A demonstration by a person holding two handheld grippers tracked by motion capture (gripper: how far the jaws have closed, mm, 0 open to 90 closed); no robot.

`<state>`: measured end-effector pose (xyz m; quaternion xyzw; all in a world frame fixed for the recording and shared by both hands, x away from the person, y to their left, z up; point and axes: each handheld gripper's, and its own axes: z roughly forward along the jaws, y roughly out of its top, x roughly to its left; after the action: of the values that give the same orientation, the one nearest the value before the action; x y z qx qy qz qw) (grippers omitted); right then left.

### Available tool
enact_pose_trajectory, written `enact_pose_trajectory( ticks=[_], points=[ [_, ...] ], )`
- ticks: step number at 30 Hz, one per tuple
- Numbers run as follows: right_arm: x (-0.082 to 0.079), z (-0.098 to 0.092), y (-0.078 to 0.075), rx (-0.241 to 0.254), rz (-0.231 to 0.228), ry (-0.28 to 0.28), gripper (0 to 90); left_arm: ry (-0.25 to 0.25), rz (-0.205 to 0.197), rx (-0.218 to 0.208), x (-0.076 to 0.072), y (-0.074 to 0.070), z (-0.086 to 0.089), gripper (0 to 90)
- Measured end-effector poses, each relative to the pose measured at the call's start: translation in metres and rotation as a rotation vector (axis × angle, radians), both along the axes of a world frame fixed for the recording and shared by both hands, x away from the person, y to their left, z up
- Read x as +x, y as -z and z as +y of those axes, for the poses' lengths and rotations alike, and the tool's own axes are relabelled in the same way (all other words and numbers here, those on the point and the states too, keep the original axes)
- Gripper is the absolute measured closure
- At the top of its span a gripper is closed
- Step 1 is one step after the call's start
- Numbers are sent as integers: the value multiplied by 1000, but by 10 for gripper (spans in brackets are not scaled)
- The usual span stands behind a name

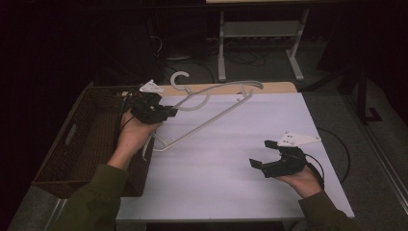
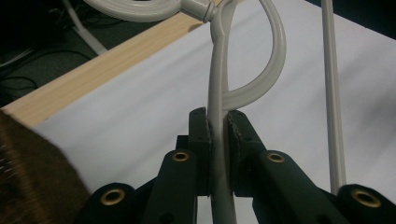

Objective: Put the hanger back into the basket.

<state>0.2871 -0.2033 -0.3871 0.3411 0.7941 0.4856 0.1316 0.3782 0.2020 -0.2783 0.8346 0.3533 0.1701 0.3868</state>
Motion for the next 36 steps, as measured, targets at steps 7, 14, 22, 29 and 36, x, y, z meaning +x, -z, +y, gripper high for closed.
enact_pose_trajectory(
  ticks=[7, 14, 22, 29, 36],
  points=[
    [-2, 0, -1, -4, -17, 13, 6, -76, -21, -2, -4, -12, 43, 823],
    [-6, -7, 5, -16, -25, 24, 7, -136, -39, -8, -9, -17, 84, 823],
    [-8, -14, 9, -17, -24, 43, 7, -188, -56, -3, -17, -24, 127, 823],
    [-7, -15, 11, -25, -22, 53, 7, -226, -58, 9, -26, -26, 161, 823],
    [-6, -15, 12, -28, -18, 57, 7, -257, -59, 25, -34, -21, 193, 823]
  ],
)
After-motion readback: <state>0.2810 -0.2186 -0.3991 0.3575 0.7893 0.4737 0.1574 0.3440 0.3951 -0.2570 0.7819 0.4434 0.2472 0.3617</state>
